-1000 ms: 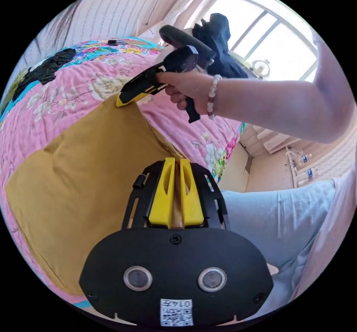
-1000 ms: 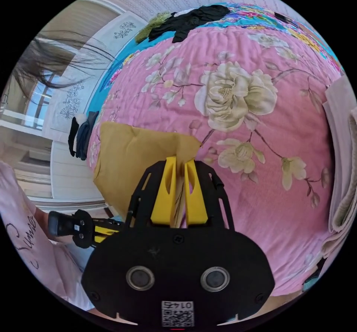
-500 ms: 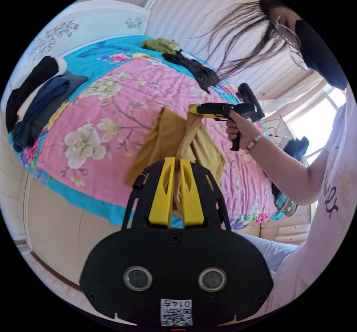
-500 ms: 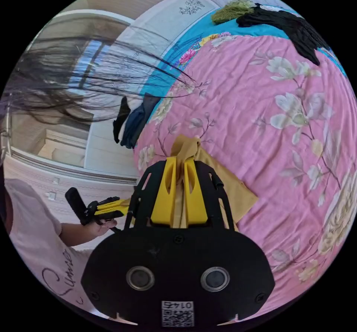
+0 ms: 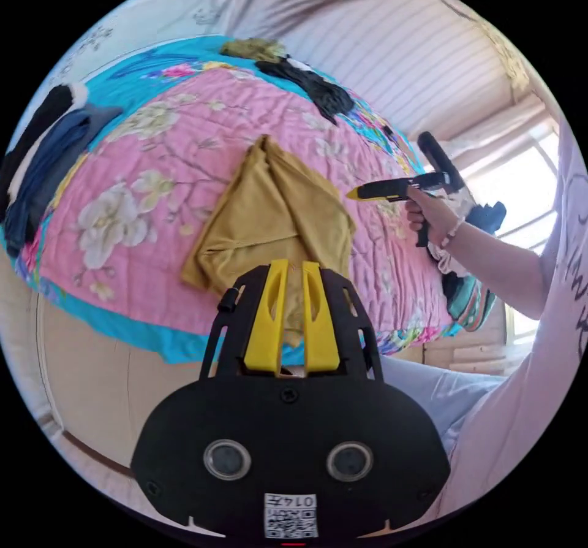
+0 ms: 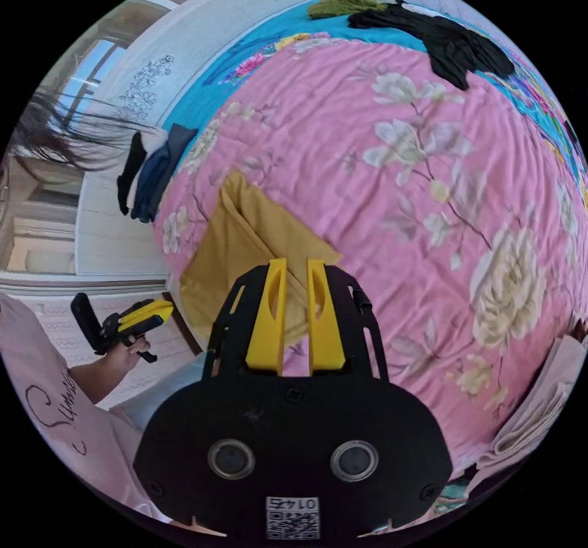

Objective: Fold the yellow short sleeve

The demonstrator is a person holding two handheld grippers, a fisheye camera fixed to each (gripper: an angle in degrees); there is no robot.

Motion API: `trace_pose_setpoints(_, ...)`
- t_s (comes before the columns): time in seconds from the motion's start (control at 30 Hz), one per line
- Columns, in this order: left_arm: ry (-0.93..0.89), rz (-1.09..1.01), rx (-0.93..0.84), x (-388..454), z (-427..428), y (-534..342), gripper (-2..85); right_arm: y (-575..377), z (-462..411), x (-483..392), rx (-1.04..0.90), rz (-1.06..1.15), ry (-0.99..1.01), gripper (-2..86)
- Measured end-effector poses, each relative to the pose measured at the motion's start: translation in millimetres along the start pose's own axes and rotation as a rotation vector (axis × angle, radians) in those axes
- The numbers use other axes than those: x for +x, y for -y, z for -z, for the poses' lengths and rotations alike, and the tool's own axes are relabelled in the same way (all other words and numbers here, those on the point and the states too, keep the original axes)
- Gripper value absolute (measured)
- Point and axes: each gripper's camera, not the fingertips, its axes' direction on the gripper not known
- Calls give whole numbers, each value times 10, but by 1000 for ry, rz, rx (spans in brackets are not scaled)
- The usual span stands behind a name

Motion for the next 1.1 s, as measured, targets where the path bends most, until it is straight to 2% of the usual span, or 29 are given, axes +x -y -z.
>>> trace_pose_setpoints(0.1,-77,-149,-10,455,-265,161,59,-227,-138,98,-70,-49,-18,79)
trace_pose_setpoints(0.2,-59,-217,-42,695,-621,314,70,-294,-321,147,-78,-76,-11,67)
trace_pose_setpoints(0.3,-15,-256,-126,800,-960,483,81,-315,-344,225,-18,-113,80,33)
trace_pose_setpoints(0.5,93,-338,-164,875,-1079,581,18,-321,-216,276,43,-109,241,6)
trace_pose_setpoints(0.67,42,-244,-29,637,-358,568,-3,-271,-41,45,105,1,485,2)
trace_pose_setpoints(0.83,70,-86,45,184,322,433,-4,24,-135,-799,60,255,636,2)
trace_pose_setpoints(0.93,131,24,34,-155,591,284,-4,225,-389,-1318,7,359,627,5)
trace_pose_setpoints(1.1,210,286,-7,-814,846,-40,-9,504,-937,-2100,-123,465,486,20)
